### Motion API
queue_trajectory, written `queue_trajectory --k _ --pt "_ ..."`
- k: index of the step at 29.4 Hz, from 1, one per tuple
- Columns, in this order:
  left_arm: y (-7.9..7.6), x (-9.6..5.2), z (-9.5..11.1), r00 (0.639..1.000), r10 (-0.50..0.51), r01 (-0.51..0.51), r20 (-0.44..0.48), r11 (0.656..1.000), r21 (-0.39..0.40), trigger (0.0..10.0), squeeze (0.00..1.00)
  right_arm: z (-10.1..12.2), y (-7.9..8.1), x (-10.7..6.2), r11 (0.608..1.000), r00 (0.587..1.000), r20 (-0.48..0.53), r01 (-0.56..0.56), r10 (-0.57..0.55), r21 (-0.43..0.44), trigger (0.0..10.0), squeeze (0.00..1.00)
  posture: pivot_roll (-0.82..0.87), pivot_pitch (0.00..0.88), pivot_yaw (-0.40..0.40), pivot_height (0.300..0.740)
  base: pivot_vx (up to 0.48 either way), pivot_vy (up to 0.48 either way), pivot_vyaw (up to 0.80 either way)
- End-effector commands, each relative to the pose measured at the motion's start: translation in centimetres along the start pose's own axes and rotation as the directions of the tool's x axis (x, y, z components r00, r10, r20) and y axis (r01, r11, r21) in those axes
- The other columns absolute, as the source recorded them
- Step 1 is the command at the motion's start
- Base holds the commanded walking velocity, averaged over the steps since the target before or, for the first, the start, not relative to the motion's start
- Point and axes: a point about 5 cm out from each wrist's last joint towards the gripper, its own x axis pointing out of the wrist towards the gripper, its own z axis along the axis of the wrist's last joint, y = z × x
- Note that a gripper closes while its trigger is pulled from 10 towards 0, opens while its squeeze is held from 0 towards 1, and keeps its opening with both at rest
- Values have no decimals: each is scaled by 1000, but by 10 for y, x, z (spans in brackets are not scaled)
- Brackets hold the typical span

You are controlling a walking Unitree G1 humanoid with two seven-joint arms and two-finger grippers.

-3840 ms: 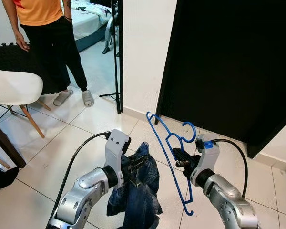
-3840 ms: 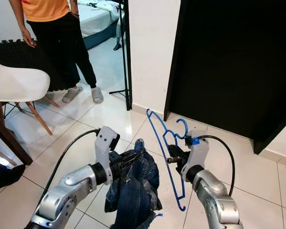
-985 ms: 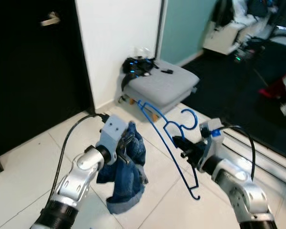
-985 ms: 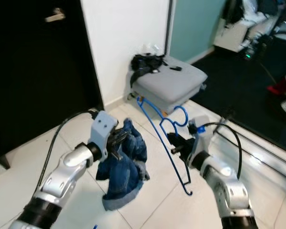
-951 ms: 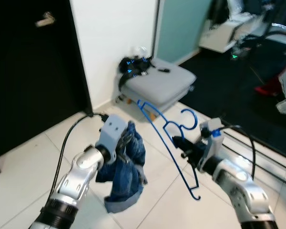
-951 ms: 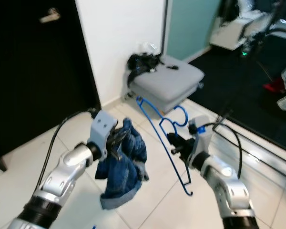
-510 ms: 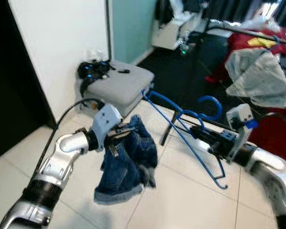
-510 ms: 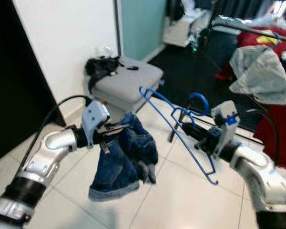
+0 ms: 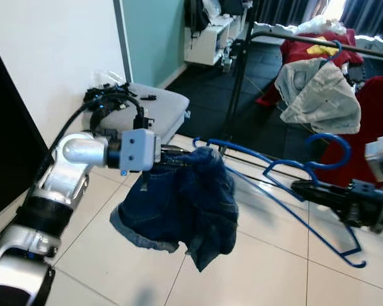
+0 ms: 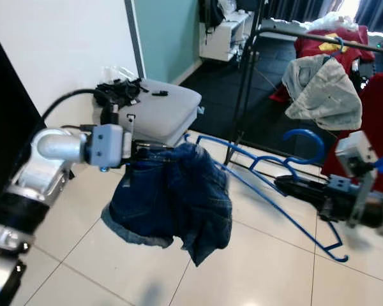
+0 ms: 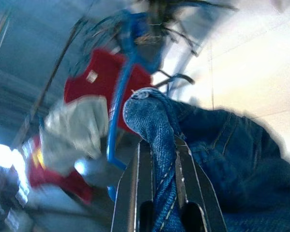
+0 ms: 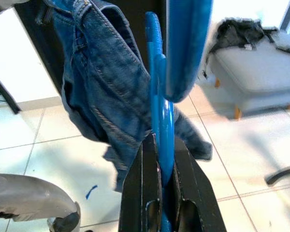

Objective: Hang hanger

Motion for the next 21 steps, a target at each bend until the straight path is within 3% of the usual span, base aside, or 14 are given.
queue_trajectory --k 1,5,7,21 --pt "-4 0 4 994 -107 107 -1 990 92 10000 0 3 1 -3 999 999 19 -43 43 19 10000 0 -16 46 5 740 0 0 0" --pt "-8 3 2 975 -214 222 -60 942 250 10000 0 3 8 -4 991 992 -5 -128 128 51 10000 0 -6 47 2 740 0 0 0" --pt "-8 4 2 971 -229 239 -67 928 285 10000 0 1 10 -4 987 988 -22 -148 150 59 10000 0 -8 44 3 740 0 0 0" --pt "5 10 8 983 -181 161 -2 867 472 10000 0 -8 28 4 960 958 -96 -261 271 105 10000 0 -11 26 21 740 0 0 0"
